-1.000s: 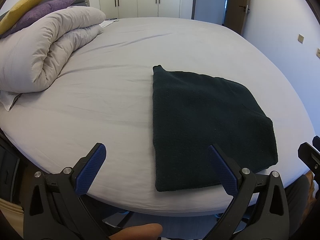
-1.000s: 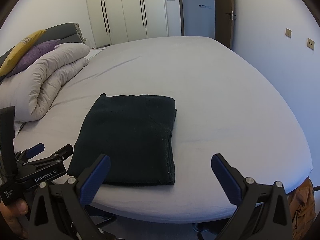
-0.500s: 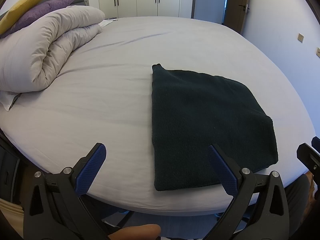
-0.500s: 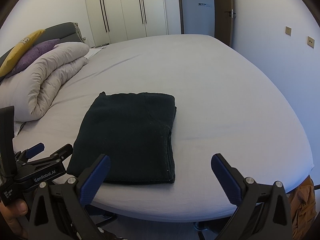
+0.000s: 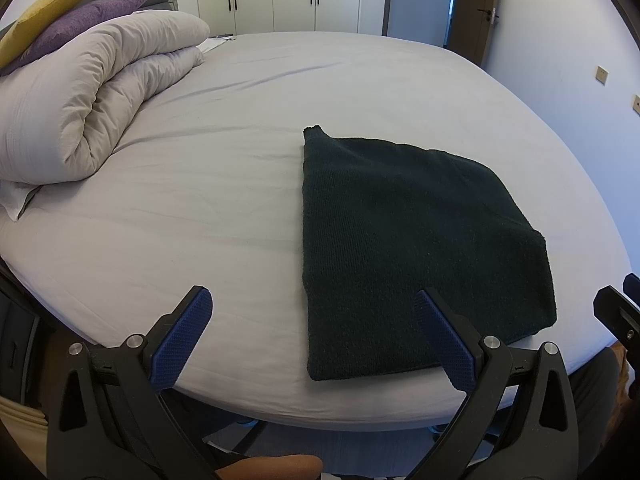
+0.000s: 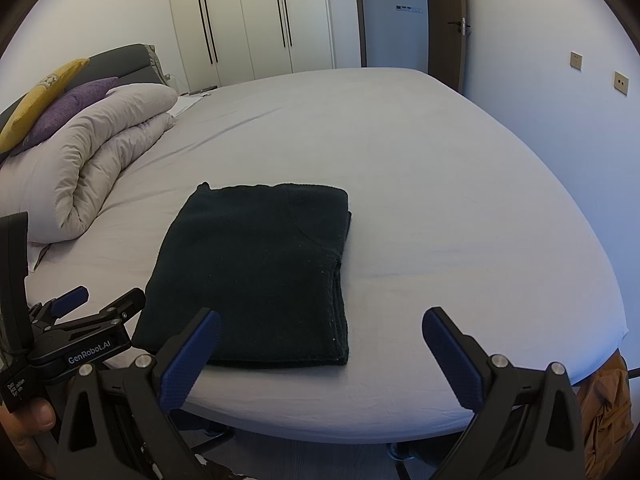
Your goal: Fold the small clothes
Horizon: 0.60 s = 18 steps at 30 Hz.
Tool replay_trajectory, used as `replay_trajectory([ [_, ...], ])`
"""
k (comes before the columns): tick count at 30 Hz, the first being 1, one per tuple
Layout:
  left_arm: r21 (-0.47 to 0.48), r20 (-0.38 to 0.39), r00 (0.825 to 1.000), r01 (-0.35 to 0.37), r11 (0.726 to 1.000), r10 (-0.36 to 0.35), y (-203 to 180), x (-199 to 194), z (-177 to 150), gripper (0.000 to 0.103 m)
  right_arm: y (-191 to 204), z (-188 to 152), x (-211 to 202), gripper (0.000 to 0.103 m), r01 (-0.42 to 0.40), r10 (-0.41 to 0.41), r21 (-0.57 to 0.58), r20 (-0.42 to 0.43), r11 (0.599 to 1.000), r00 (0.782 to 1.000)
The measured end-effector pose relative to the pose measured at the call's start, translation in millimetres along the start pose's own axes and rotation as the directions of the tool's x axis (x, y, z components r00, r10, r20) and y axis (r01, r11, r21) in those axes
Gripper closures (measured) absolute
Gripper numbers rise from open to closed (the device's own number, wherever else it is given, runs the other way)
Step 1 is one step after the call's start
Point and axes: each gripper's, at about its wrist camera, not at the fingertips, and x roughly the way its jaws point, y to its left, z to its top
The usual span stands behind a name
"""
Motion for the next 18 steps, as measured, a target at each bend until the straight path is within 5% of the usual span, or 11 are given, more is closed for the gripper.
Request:
replay_trajectory([
  [18,0.006,-0.001,1.0,-0.004,1.0,0.004,0.0,1.0,-2.1,0.0,-1.5,-6.2,3.5,0.0,0.0,0.0,0.008,-0.009,1.0,1.0],
])
